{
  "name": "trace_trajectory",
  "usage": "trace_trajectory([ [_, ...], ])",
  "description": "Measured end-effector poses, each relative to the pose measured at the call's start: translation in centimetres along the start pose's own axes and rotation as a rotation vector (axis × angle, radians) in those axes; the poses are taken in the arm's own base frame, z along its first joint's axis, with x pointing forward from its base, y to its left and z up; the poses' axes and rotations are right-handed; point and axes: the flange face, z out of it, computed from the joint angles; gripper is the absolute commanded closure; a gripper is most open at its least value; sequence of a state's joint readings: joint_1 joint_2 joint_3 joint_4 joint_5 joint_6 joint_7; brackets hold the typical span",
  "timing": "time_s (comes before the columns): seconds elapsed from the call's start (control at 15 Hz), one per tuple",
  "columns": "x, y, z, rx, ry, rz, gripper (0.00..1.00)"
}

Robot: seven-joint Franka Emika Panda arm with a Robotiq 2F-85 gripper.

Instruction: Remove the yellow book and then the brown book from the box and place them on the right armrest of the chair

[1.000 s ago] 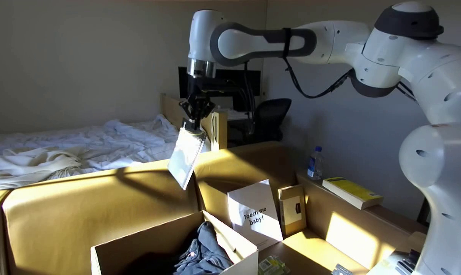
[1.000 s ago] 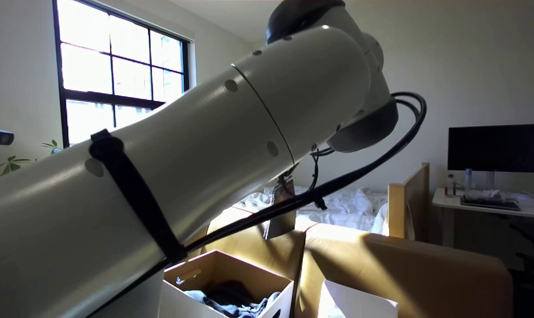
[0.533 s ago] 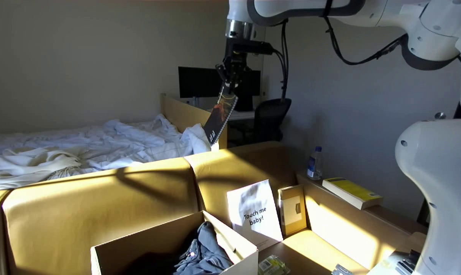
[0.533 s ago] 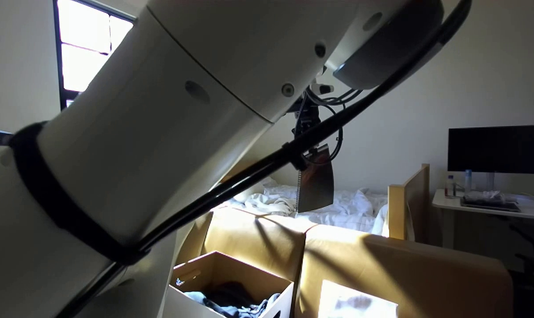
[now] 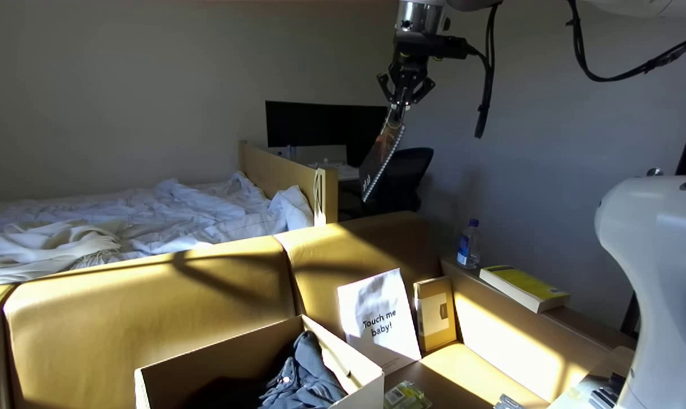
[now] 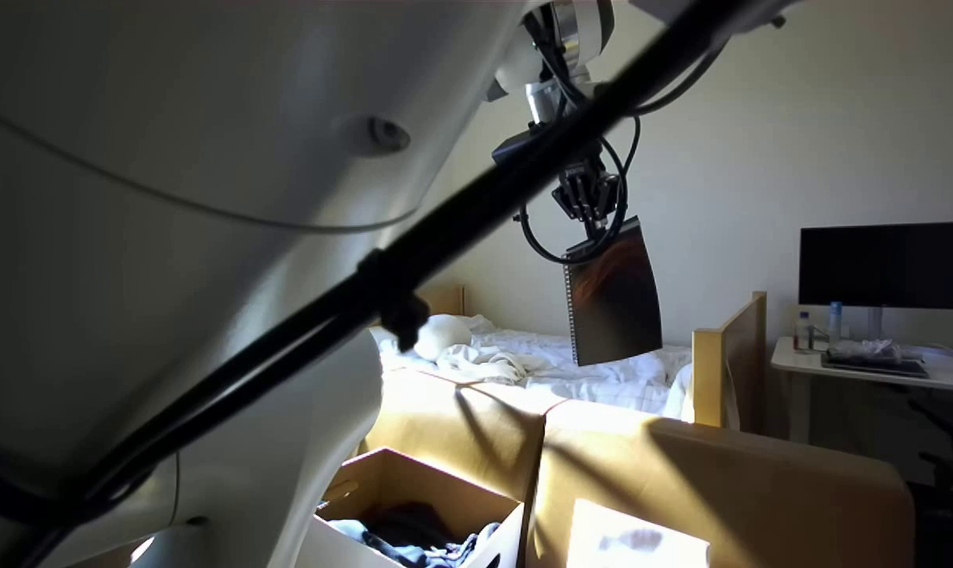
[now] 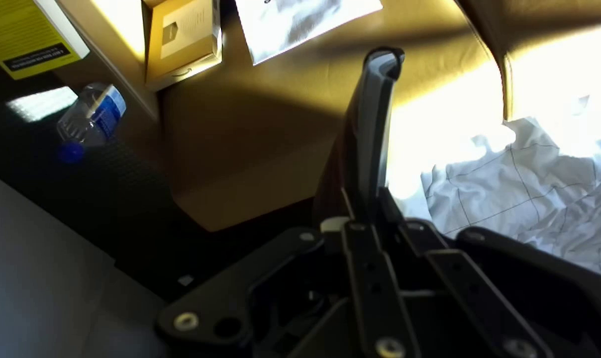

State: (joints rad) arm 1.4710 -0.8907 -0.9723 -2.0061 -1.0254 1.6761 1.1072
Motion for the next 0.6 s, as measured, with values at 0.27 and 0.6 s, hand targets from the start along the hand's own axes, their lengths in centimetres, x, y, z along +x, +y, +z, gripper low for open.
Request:
trace_trajectory([
  [0.27, 0.0, -0.4, 0.4, 0.033, -0.022, 0.022, 0.97],
  [0.6, 5.5, 5.5, -0.2, 0.006, 0.057, 0.256, 0.97],
])
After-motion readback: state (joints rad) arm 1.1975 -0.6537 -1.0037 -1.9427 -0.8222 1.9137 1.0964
